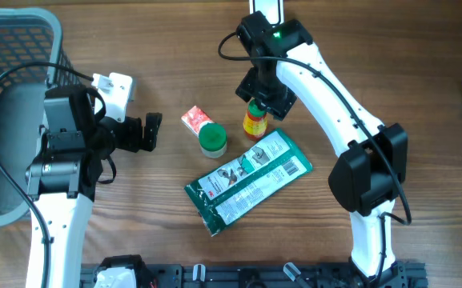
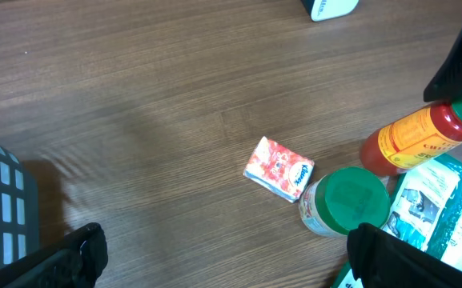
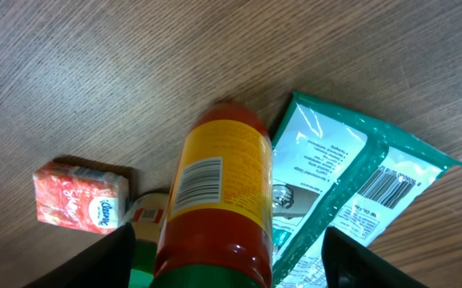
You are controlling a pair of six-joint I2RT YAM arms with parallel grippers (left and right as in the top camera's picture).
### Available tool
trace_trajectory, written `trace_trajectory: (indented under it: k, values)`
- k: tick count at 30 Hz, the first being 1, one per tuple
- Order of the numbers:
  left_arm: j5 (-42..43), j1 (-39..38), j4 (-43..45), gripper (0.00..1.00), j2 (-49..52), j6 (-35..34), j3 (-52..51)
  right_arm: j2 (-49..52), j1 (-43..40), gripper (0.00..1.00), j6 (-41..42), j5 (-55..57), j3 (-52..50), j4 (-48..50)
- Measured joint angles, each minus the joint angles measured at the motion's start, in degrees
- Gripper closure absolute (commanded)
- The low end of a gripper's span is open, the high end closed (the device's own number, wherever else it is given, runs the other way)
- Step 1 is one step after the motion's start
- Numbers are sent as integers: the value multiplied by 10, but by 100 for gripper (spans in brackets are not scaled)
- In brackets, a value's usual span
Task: Scan the item barcode
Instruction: 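Reach the right gripper down over the red-and-yellow sauce bottle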
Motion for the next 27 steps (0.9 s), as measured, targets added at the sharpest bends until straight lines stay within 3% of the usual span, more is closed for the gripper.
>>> trace_trajectory:
  k: [8, 17, 27]
  values:
    - [0, 0, 0, 0, 0, 0, 0, 0, 0, 27, 0, 0, 0, -6]
    - [0, 0, 0, 0, 0, 0, 0, 0, 1, 13, 0, -2, 0, -8]
    - [0, 0, 0, 0, 0, 0, 0, 0, 17, 16, 0, -11, 0, -8]
